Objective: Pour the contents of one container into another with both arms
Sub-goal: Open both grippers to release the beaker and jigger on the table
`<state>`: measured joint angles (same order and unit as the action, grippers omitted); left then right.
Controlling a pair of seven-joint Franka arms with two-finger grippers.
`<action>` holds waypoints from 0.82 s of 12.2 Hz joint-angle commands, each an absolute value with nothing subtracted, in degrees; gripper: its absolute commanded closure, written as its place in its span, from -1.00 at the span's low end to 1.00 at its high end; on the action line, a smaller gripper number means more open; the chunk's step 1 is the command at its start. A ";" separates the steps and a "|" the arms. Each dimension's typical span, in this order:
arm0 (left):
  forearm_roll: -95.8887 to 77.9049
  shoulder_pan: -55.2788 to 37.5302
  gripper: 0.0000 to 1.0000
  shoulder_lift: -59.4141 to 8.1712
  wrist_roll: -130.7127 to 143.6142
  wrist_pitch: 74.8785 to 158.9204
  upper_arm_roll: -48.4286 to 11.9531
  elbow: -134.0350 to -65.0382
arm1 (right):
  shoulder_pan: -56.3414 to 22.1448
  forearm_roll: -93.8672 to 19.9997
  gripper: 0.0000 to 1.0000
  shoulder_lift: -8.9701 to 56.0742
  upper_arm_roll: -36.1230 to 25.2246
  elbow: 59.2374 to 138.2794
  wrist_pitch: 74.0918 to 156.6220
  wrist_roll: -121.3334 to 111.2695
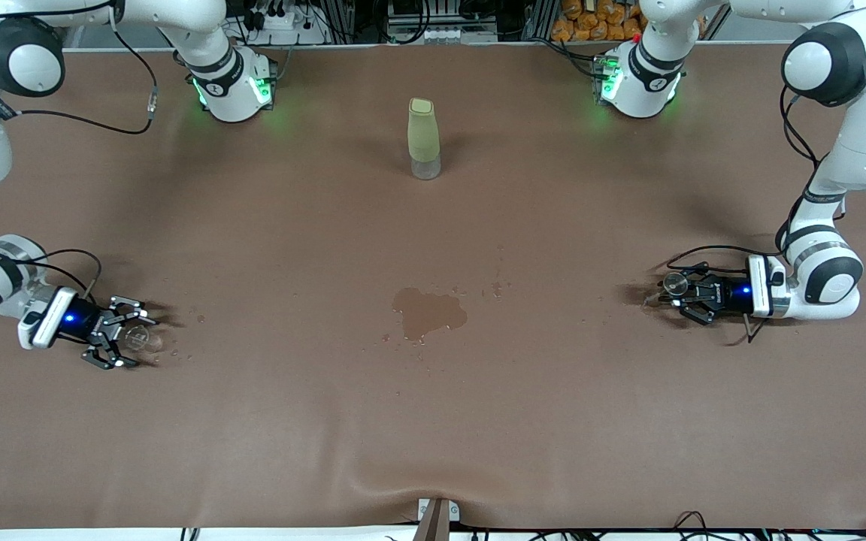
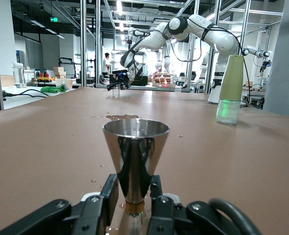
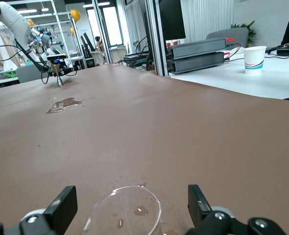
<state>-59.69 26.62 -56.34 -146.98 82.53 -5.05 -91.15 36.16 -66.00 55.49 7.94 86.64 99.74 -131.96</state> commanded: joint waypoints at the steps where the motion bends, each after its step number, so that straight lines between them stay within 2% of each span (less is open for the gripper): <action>1: -59.41 27.16 0.18 -57.39 -147.83 81.47 -5.45 -90.35 | 37.18 -62.67 -1.00 51.34 7.13 87.45 96.87 -126.93; 2: -59.41 27.16 -0.20 -57.39 -147.14 81.47 -5.45 -90.35 | 36.92 -61.80 -1.00 50.11 6.86 87.45 96.68 -125.35; 3: -59.33 27.16 -0.99 -57.31 -146.52 81.47 -5.45 -90.35 | 36.74 -60.83 -1.00 48.88 6.86 87.45 96.68 -123.24; 7: -58.71 27.16 -1.00 -57.04 -142.40 81.39 -5.36 -90.18 | 32.53 -56.53 -1.00 42.47 6.77 87.45 97.47 -110.95; 10: -57.39 27.33 -1.00 -56.78 -139.84 81.21 -3.61 -87.19 | 28.32 -48.45 -1.00 35.27 6.86 87.36 99.66 -96.46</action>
